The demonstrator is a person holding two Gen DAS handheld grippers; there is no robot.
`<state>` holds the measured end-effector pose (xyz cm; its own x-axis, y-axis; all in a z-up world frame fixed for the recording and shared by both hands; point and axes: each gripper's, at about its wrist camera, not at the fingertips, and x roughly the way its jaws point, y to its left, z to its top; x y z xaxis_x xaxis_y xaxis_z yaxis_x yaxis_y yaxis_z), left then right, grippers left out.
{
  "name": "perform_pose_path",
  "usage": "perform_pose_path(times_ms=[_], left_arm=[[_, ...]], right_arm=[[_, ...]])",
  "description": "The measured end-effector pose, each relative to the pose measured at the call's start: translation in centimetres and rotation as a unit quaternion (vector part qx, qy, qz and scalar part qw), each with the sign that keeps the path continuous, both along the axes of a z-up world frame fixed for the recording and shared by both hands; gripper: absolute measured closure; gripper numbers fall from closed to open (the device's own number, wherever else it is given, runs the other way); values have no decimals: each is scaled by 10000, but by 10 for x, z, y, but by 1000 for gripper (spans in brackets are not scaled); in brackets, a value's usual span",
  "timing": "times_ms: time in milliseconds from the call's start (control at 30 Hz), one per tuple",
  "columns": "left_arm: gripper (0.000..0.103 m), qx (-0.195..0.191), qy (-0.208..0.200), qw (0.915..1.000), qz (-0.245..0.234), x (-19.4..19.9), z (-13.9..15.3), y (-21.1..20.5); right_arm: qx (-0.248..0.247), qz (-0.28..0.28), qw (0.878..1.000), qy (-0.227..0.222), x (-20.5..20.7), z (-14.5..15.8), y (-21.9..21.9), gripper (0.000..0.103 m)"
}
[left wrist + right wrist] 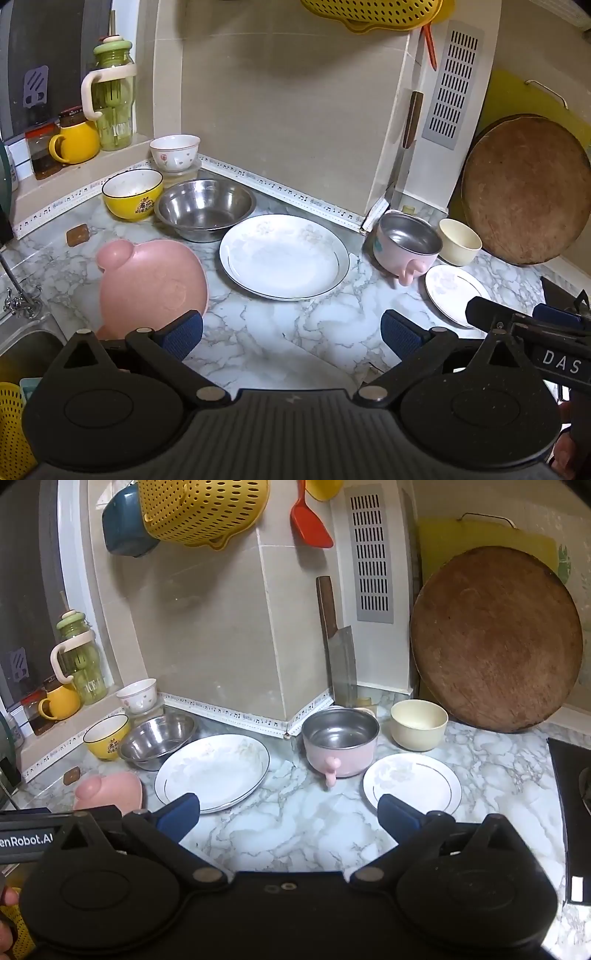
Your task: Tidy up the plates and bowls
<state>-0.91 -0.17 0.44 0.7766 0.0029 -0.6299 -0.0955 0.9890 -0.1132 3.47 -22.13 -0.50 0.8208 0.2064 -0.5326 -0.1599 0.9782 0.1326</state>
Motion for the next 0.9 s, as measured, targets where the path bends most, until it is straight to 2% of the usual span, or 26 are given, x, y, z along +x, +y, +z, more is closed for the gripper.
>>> perform_pose_path(times_ms=[900], left_arm=[[0,-122,-131,9998,12,-19,9,-5]], right_arm=[[92,-87,9997,-189,-19,13,-7,0]])
